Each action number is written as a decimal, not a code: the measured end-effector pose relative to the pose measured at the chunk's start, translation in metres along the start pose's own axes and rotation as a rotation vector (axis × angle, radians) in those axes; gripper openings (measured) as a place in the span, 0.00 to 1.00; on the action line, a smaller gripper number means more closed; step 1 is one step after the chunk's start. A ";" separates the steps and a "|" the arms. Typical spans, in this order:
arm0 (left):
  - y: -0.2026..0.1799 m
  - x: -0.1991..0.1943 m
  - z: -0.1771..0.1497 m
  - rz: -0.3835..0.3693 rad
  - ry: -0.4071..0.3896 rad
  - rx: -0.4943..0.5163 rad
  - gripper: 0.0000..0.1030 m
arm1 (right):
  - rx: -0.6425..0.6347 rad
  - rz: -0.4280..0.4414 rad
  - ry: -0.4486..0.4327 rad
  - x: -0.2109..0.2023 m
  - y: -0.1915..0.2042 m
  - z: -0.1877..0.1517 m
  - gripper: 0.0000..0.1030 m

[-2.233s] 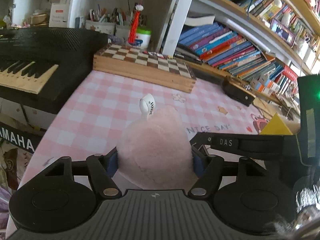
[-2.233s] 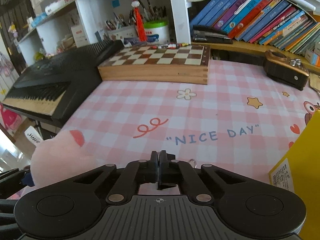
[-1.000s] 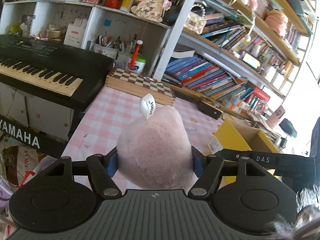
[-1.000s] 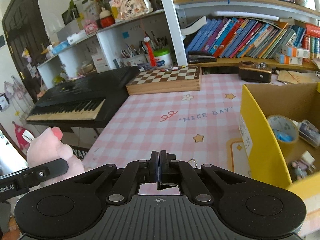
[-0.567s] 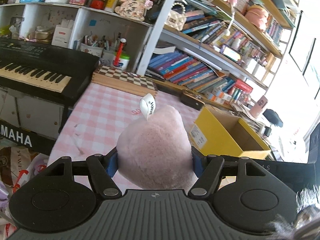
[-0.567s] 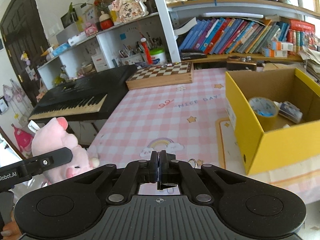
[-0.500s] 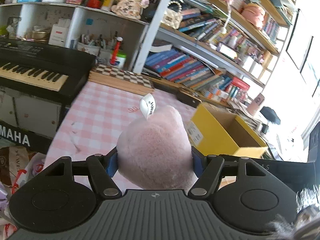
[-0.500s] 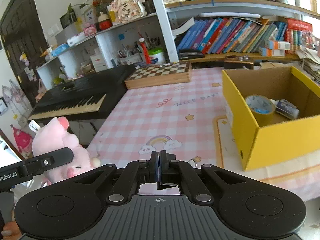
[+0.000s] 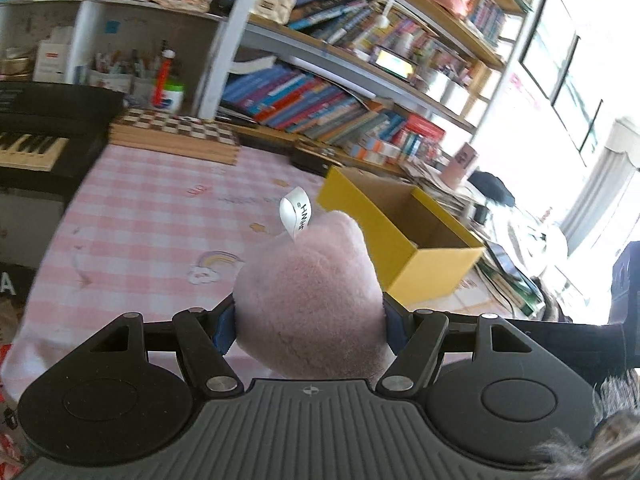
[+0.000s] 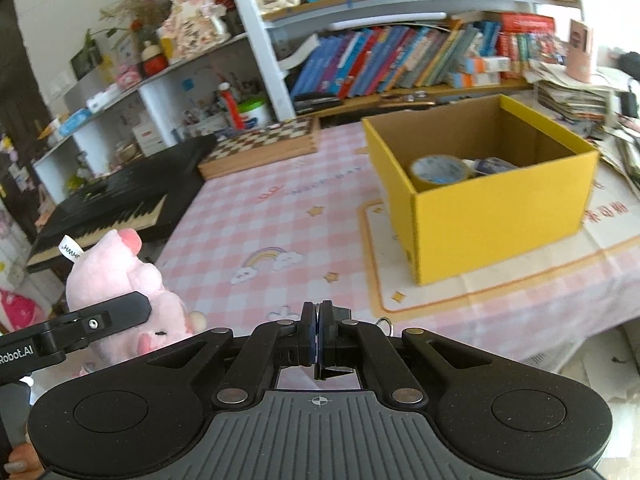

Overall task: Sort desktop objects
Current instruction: 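Lift the pig and binder clip and carry them over the yellow box, then open the left tool to drop the pig while the right tool releases the clip, then withdraw both open tools from the box back over the table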

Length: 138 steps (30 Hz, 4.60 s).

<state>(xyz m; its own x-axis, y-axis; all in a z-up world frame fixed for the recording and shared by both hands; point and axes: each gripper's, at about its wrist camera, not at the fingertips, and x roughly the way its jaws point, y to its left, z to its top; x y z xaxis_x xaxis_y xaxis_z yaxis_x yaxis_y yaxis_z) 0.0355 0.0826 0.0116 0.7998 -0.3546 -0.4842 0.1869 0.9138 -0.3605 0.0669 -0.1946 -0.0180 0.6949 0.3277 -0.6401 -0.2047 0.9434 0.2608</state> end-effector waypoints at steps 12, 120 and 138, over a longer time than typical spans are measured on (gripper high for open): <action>-0.042 0.044 0.003 -0.121 0.065 0.071 0.65 | 0.096 -0.102 -0.014 -0.017 -0.049 -0.006 0.00; -0.135 0.103 0.044 0.275 -0.200 0.079 1.00 | -0.070 -0.067 -0.132 0.014 -0.160 0.106 0.76; -0.115 0.022 -0.036 0.288 -0.119 0.053 1.00 | -0.123 -0.089 -0.062 -0.033 -0.088 0.002 0.81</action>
<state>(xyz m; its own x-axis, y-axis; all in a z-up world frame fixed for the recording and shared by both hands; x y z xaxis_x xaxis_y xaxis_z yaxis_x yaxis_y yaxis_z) 0.0106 -0.0377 0.0136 0.8848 -0.0569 -0.4626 -0.0299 0.9836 -0.1781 0.0633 -0.2890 -0.0180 0.7545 0.2424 -0.6099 -0.2208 0.9689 0.1118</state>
